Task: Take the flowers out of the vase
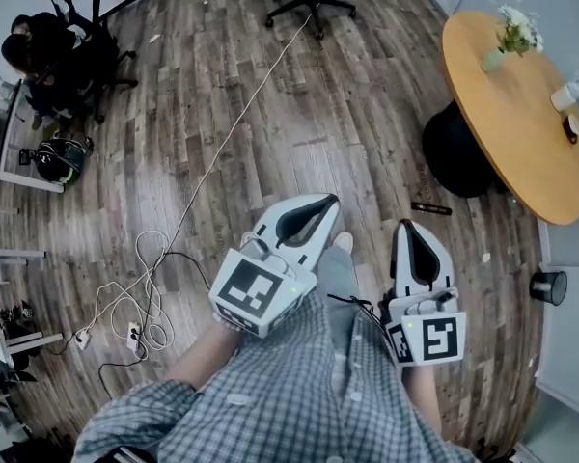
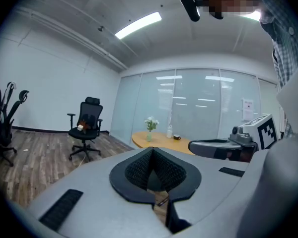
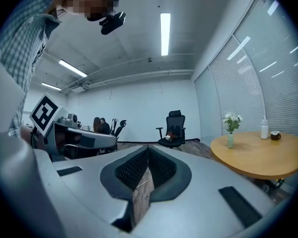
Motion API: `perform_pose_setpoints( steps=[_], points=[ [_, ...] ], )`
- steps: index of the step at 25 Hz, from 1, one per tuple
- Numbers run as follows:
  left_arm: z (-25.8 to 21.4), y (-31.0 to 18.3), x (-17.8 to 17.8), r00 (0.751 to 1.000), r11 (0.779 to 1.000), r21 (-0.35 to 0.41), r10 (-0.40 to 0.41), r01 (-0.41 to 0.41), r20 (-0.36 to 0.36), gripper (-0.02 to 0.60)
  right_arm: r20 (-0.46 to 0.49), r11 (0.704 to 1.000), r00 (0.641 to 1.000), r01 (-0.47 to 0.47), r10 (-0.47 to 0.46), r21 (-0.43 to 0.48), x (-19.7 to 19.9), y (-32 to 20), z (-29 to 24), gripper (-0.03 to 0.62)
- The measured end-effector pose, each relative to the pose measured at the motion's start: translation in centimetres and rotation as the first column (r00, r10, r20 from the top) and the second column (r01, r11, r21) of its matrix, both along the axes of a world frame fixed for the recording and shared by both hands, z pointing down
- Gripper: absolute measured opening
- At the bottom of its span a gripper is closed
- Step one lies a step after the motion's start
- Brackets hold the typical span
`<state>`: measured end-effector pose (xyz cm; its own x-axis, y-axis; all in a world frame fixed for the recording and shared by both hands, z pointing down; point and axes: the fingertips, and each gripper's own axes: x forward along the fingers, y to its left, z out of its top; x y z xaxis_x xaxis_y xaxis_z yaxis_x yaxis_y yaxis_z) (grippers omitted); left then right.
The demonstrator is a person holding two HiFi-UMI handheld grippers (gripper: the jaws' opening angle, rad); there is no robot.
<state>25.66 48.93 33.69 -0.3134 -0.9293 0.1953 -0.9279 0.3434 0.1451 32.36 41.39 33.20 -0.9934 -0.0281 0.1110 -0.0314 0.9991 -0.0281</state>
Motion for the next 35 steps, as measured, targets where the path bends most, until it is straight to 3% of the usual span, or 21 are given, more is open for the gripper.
perform_pose_setpoints(
  steps=[7, 14, 22, 35],
  points=[
    [0.0, -4.5, -5.4, 0.996, 0.996, -0.024, -0.091, 0.091, 0.002, 0.006, -0.021, 0.998, 0.997, 0.068, -0.068, 0.015, -5.5, -4.9, 0.3, 0.009],
    [-1.0, -9.1, -9.3, 0.995, 0.995, -0.001, -0.097, 0.097, 0.017, 0.006, -0.023, 0.993, 0.994, 0.112, -0.111, 0.024, -10.2, -9.3, -0.1, 0.009],
    [-1.4, -13.5, -13.4, 0.987, 0.987, -0.012, -0.159, 0.159, 0.007, 0.007, 0.008, 0.994, 0.994, 0.108, -0.108, 0.033, -14.1, -14.5, -1.3, 0.009],
    [-1.7, -14.1, -16.8, 0.98, 0.981, -0.005, -0.191, 0.191, 0.047, 0.007, 0.001, 0.995, 0.995, 0.098, -0.098, 0.019, -17.6, -16.7, -0.7, 0.009]
  ],
)
